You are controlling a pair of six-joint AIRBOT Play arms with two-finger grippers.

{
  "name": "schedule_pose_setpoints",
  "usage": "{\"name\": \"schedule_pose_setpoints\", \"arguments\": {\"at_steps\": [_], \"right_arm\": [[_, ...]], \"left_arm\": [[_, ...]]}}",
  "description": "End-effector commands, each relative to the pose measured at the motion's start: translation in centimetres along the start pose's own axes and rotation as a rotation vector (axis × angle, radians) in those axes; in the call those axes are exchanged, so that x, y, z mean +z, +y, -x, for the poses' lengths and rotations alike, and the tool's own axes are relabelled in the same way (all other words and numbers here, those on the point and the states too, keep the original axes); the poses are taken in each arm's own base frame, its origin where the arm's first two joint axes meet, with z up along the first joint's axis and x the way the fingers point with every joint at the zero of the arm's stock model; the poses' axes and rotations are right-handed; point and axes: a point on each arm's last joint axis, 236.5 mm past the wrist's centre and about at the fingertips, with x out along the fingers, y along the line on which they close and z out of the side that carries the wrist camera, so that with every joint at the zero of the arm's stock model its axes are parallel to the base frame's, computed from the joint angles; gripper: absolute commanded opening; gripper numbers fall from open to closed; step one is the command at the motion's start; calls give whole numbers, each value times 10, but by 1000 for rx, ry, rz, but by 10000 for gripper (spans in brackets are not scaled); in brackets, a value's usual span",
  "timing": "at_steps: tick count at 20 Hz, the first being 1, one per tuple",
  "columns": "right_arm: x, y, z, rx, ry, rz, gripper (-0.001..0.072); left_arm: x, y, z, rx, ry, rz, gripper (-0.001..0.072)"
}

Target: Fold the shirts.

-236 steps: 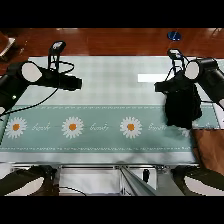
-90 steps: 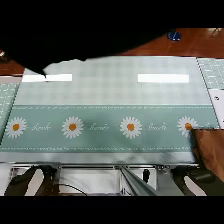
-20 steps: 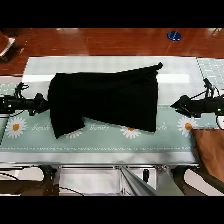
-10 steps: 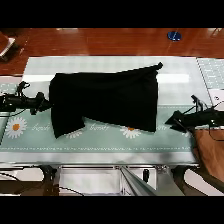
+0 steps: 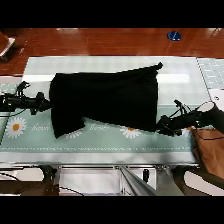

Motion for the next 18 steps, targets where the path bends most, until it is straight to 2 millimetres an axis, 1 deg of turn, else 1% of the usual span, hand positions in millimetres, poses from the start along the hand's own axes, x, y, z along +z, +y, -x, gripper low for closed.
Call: {"name": "schedule_pose_setpoints", "arguments": {"at_steps": [1,4,5,6,7,8,9,10,11,12,13,14,15,16,17,18], "right_arm": [[11,14,-16,30,-11,-10,407],[28,27,-22,15,-45,26,405],[34,34,-20,16,-55,43,360],[39,42,-17,18,-67,73,240],[43,52,-13,26,-76,127,77],[46,65,-7,40,-79,180,27],[49,77,1,50,-78,218,27],[53,90,13,54,-80,262,27],[60,104,29,48,-98,316,27],[69,121,51,40,-128,369,27],[81,145,81,34,-185,428,27],[92,171,113,27,-266,487,27],[101,201,154,21,-378,552,27],[105,229,196,13,-494,614,27],[102,257,244,-1,-627,683,27],[92,280,290,-18,-754,739,27]], "left_arm": [[4,0,1,4,-13,23,13],[2,-1,1,1,-7,23,13],[2,-1,1,0,-4,23,13],[1,-2,1,-2,0,23,13],[0,-2,1,-4,1,24,13],[1,-6,1,-17,-2,27,13],[5,-15,4,-50,-21,34,13],[12,-30,10,-90,-55,21,13],[23,-51,22,-142,-110,-9,13],[38,-80,43,-205,-188,-51,13],[52,-115,71,-268,-279,-109,13],[61,-151,103,-328,-370,-175,13],[65,-190,142,-380,-477,-250,13],[65,-223,180,-411,-584,-318,13],[60,-255,222,-418,-705,-394,13],[50,-280,258,-423,-809,-444,13]]}}
